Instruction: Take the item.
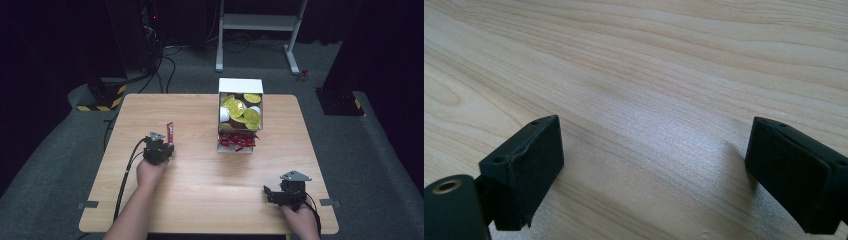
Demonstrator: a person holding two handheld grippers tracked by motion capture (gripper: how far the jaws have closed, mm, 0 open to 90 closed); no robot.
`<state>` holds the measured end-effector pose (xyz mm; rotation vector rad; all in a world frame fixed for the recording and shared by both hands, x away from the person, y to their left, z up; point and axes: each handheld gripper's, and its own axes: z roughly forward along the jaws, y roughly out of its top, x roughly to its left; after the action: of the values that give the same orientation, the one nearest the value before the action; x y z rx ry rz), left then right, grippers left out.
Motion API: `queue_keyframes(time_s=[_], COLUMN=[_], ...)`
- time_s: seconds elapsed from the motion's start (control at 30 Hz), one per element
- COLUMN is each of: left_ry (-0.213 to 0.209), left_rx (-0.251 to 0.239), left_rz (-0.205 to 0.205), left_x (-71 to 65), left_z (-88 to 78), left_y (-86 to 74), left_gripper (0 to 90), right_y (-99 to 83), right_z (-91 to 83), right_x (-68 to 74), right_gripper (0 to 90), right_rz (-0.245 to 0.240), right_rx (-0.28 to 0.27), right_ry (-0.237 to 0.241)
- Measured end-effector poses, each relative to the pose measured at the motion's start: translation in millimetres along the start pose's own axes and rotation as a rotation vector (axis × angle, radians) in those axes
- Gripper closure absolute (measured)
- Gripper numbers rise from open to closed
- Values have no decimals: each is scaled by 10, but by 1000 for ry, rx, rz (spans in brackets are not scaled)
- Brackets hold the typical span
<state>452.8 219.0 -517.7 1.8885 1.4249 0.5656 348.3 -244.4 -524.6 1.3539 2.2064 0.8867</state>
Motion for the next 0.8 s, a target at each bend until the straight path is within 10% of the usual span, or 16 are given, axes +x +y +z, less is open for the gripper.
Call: queue_keyframes(time_s=[0.8], left_ry=[-54], left_rx=[-49], left_rz=[0], left_x=[-81], left_z=[-287], left_y=[79], left_gripper=[350], right_y=[0], right_z=[0], right_x=[0], right_gripper=[85], right_rz=[0], right_rx=[0], right_ry=[0])
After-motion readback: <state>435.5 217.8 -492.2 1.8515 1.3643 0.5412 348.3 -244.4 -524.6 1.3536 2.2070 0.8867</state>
